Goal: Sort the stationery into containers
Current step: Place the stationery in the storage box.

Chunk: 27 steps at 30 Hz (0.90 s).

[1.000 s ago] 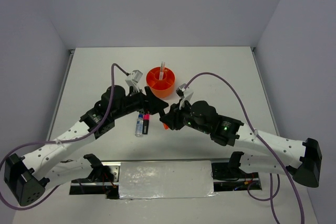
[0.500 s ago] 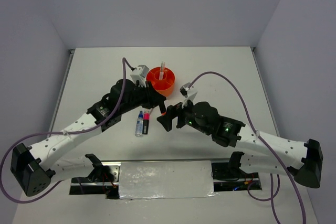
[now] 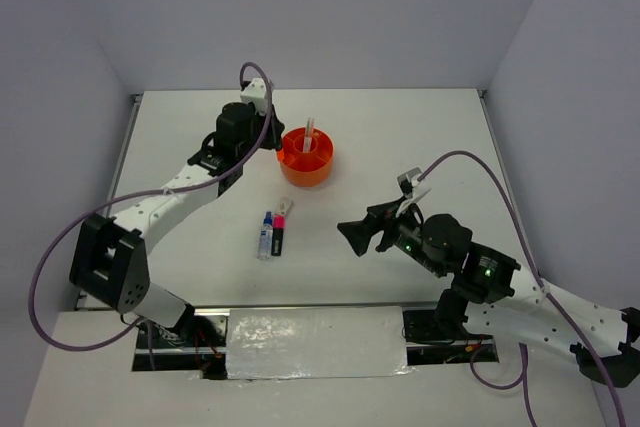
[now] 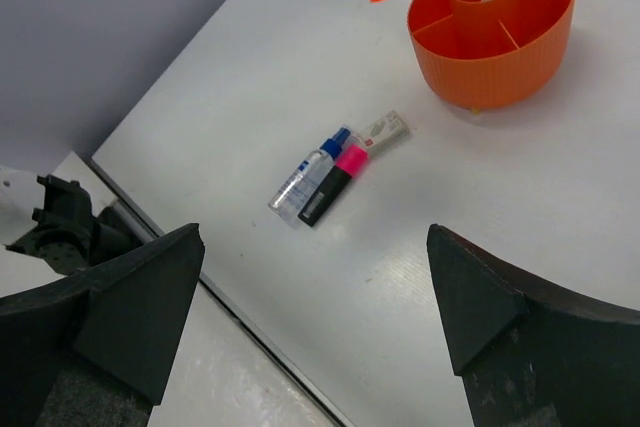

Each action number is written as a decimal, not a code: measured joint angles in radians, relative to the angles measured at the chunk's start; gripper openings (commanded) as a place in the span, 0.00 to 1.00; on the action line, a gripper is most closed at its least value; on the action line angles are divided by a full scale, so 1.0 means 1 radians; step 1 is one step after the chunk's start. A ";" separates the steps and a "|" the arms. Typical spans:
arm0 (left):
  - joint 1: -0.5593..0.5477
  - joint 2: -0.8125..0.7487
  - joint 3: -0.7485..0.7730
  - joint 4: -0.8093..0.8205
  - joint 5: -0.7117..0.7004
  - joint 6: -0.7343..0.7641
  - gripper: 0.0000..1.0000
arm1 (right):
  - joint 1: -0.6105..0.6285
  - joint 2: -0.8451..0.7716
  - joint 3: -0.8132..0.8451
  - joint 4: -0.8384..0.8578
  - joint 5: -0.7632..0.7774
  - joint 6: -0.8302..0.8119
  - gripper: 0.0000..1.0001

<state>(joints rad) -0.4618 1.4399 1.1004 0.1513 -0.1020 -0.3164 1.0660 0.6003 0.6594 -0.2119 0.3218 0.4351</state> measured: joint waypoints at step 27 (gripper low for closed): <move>0.069 0.293 0.114 0.171 0.093 0.018 0.66 | 0.000 -0.005 0.001 -0.159 -0.032 -0.059 1.00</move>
<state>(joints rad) -0.3931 1.7332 1.2144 0.3218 -0.0086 -0.2989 1.0660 0.5949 0.6601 -0.3710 0.2901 0.3763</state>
